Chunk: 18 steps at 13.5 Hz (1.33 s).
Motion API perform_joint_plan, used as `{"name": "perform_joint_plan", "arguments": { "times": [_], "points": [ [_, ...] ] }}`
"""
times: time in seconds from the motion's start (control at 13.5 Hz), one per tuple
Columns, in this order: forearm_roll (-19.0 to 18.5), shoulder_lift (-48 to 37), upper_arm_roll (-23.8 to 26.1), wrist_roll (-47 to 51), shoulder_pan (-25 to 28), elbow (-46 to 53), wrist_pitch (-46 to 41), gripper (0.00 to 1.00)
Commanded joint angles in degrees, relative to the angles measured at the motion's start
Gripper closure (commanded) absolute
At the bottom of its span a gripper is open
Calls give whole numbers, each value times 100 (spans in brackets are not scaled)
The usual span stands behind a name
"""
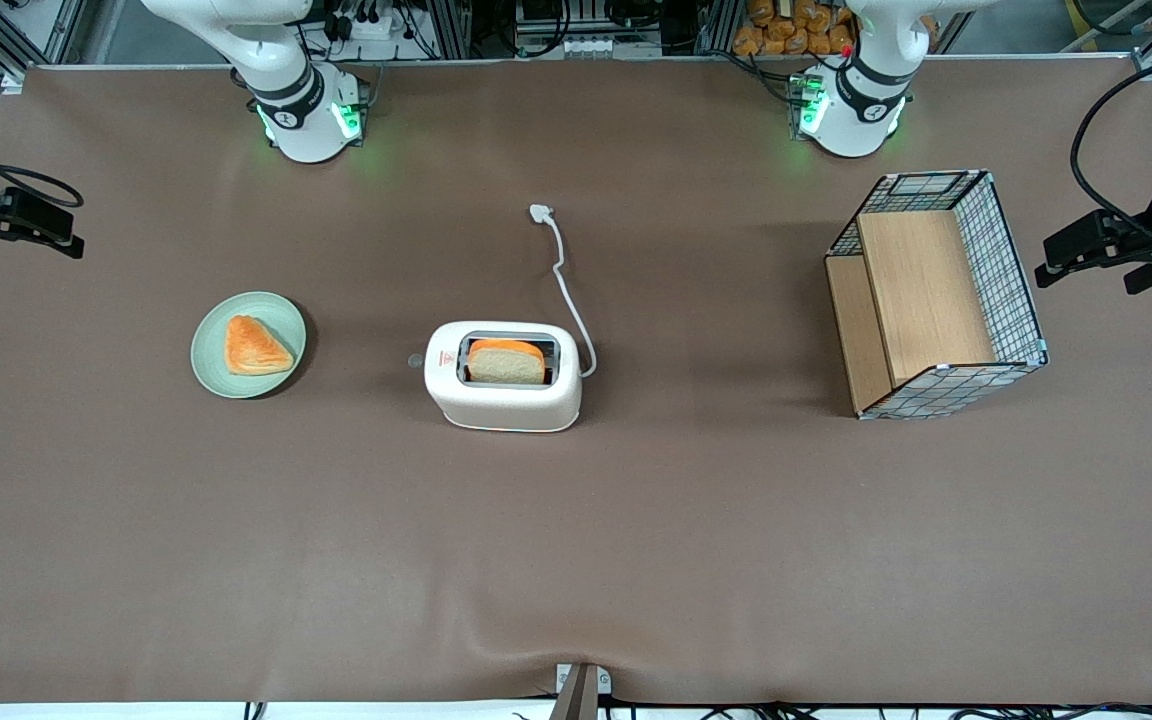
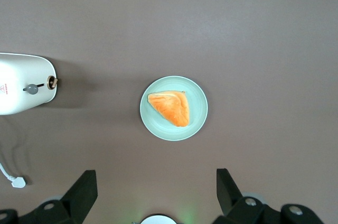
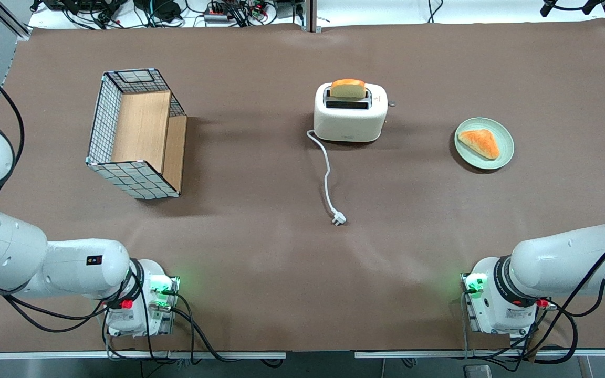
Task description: Press toaster button with right arm
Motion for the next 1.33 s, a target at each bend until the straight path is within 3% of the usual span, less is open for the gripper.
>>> {"name": "perform_joint_plan", "arguments": {
  "times": [0.0, 1.03, 1.18, 1.26],
  "points": [
    [-29, 9, 80, -25, -109, 54, -48, 0],
    [-21, 88, 89, -25, -30, -7, -321, 0],
    [49, 150, 89, -25, 14, -34, -312, 20],
    [119, 185, 89, -16, 40, -34, -321, 40]
  ]
}}
